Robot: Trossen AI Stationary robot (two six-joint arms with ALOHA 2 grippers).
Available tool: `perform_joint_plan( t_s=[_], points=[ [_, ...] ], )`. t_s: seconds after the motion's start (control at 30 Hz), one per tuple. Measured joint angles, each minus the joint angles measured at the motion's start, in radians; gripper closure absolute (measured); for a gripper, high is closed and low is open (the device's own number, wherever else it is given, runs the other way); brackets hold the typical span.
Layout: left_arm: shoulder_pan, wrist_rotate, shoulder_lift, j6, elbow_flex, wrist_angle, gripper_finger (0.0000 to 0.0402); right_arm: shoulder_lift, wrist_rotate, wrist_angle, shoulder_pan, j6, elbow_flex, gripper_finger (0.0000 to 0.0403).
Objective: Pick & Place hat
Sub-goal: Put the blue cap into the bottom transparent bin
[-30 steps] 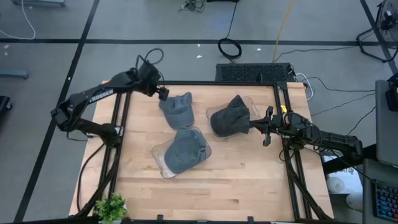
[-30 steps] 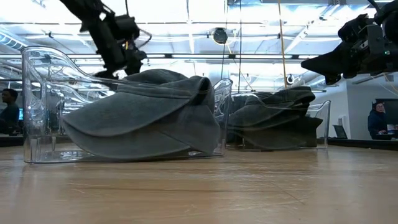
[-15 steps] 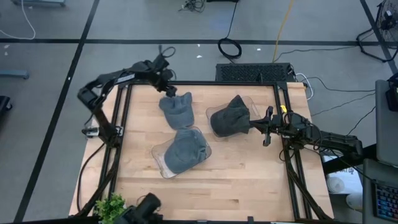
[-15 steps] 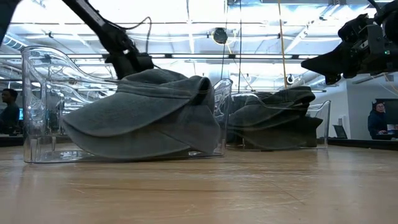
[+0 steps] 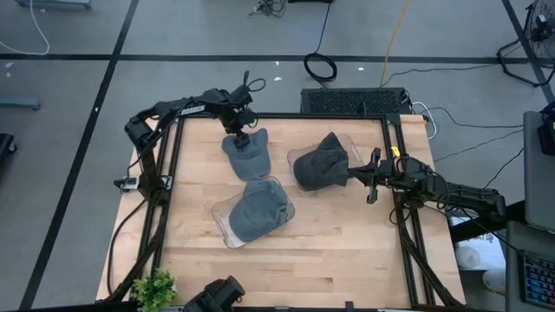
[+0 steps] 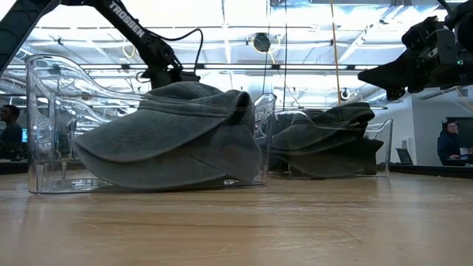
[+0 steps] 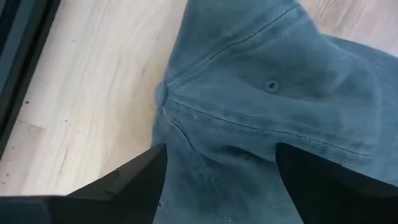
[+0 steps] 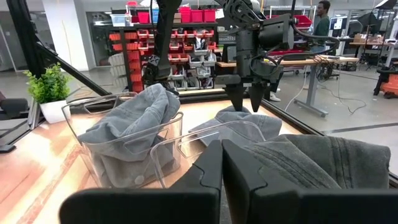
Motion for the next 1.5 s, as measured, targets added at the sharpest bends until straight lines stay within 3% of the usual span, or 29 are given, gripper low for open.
perform_joint_plan(
  t_s=[0.33, 0.53, 0.67, 0.83, 0.9, 1.07, 1.33, 1.5],
  points=[
    [-0.010, 0.066, 0.053, -0.028, 0.000, -0.002, 0.0127, 0.000, 0.000, 0.000, 0.000, 0.000, 0.000, 0.0403],
    [-0.033, 0.012, 0.114, -0.025, 0.000, -0.003, 0.0179, 0.000, 0.000, 0.000, 0.000, 0.000, 0.000, 0.0403],
    [-0.040, -0.031, 0.117, -0.020, 0.000, -0.005, 0.0237, 0.000, 0.000, 0.000, 0.000, 0.000, 0.000, 0.0403],
    [-0.039, -0.049, 0.114, 0.016, 0.000, -0.010, 0.0363, 0.000, 0.000, 0.000, 0.000, 0.000, 0.000, 0.0403],
    [-0.039, -0.064, 0.114, 0.020, 0.010, -0.032, 0.0389, 0.000, 0.000, 0.000, 0.000, 0.000, 0.000, 0.0403],
    [-0.054, -0.149, 0.080, 0.030, 0.052, -0.082, 0.0397, 0.000, 0.000, 0.000, 0.000, 0.000, 0.000, 0.0403],
    [-0.084, -0.188, -0.139, 0.029, 0.102, -0.088, 0.0399, 0.000, 0.000, 0.000, 0.000, 0.000, 0.000, 0.0403],
    [-0.086, -0.175, -0.243, -0.171, 0.103, -0.155, 0.0379, 0.000, 0.000, 0.000, 0.000, 0.000, 0.000, 0.0403]
  ],
)
